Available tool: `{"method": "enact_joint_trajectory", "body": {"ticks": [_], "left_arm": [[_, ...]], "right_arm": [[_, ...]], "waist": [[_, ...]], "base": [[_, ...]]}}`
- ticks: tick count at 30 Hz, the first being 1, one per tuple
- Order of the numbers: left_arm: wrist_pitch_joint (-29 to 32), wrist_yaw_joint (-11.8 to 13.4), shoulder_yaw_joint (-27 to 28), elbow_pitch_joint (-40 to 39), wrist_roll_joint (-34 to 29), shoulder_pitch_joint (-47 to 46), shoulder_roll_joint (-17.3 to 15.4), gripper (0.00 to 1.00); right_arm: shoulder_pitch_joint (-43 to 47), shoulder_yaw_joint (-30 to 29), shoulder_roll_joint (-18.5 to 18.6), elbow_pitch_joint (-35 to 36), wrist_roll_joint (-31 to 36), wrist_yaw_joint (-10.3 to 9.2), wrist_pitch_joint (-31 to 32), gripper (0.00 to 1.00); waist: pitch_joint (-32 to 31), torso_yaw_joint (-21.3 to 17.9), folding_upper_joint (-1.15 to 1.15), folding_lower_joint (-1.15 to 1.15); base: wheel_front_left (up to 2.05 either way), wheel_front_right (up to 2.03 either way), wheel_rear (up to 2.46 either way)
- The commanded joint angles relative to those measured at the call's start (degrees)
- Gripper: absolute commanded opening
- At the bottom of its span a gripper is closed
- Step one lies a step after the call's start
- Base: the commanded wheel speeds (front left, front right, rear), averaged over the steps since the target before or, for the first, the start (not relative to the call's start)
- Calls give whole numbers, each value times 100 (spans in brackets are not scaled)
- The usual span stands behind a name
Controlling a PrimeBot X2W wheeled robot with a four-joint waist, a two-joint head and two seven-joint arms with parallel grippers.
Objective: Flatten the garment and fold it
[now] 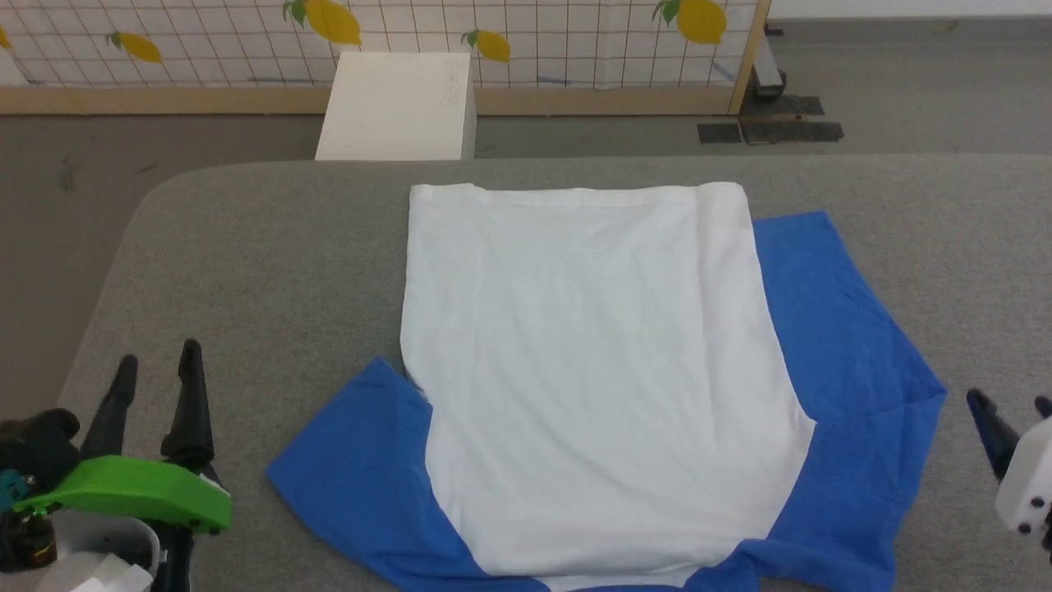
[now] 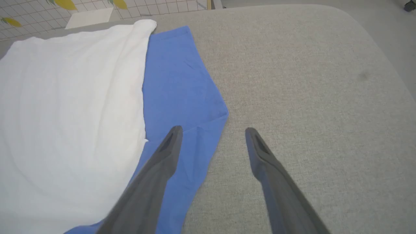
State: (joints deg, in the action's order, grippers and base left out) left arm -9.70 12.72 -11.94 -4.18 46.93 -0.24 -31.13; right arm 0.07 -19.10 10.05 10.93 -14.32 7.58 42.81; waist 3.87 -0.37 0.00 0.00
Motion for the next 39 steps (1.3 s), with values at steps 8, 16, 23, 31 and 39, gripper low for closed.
{"method": "enact_joint_trajectory", "body": {"ticks": [8,16,23,31,39], "left_arm": [[-525,-409,358,52,-1035,-653,436,100],[-529,-1000,815,0,-1839,-1115,896,100],[-530,-1419,1089,15,-2195,-1374,1270,100],[-530,-1667,1328,-14,-2469,-1421,1557,100],[-530,-1816,1462,71,-2632,-1378,1735,100]], "right_arm": [[-1887,62,315,-1014,516,-9,-242,100],[-3685,238,500,-2337,1203,-9,-349,100],[-4623,383,488,-3119,1685,-9,-193,100],[-4822,637,664,-3529,1934,-9,-92,100],[-4758,813,582,-3807,1533,-9,133,0]], "waist": [[1056,48,0,0],[2064,349,0,0],[2643,577,0,0],[2884,659,0,0],[2812,558,0,0]], "base": [[0,0,0],[0,0,0],[0,0,0],[0,0,0],[0,0,0]]}}
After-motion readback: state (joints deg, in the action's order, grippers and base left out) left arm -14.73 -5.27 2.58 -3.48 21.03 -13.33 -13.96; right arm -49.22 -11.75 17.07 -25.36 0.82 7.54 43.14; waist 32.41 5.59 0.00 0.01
